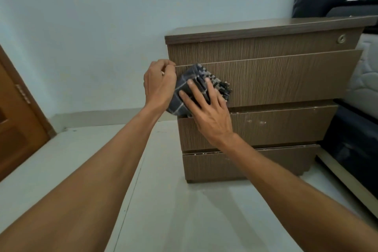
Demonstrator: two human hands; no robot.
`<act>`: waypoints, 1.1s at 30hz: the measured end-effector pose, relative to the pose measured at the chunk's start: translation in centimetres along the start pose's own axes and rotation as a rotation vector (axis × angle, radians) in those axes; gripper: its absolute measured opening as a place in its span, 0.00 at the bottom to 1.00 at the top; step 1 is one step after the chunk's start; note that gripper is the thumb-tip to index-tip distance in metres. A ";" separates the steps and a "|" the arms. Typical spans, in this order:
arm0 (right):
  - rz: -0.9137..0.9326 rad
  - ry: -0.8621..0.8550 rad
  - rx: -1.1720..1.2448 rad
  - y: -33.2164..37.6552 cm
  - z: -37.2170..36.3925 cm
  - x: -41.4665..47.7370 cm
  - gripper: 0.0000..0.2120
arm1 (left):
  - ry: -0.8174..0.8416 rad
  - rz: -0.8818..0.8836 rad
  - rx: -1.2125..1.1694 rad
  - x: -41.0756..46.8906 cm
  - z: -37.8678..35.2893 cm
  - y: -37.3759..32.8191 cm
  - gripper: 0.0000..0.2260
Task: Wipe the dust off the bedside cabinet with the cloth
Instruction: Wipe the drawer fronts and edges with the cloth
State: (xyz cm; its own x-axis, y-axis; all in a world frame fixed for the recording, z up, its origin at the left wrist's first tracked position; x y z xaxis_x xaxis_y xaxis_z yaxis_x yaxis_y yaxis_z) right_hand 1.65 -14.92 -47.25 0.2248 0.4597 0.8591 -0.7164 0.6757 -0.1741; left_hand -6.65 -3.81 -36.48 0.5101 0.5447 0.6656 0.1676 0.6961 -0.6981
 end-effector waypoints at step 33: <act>-0.596 0.118 -0.143 -26.0 9.0 -2.5 0.29 | -0.228 0.064 -0.099 -1.2 -1.0 -0.4 0.14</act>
State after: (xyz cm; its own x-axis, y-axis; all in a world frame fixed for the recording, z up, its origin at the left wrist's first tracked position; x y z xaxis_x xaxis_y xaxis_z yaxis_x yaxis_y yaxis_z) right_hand 13.75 -38.84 -40.51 0.6356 0.0347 0.7712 -0.3515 0.9025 0.2490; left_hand -6.48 -5.23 -37.30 0.3208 0.6856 0.6535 0.2285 0.6135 -0.7559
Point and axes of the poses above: each hand's wrist, its own x-axis towards the middle knuckle, its own z-axis out of the back of the hand, y = z × x, the point moved 3 cm from there along x, towards the middle knuckle, and after that the axes turned 8 degrees about -z, right-handed, at the moved point
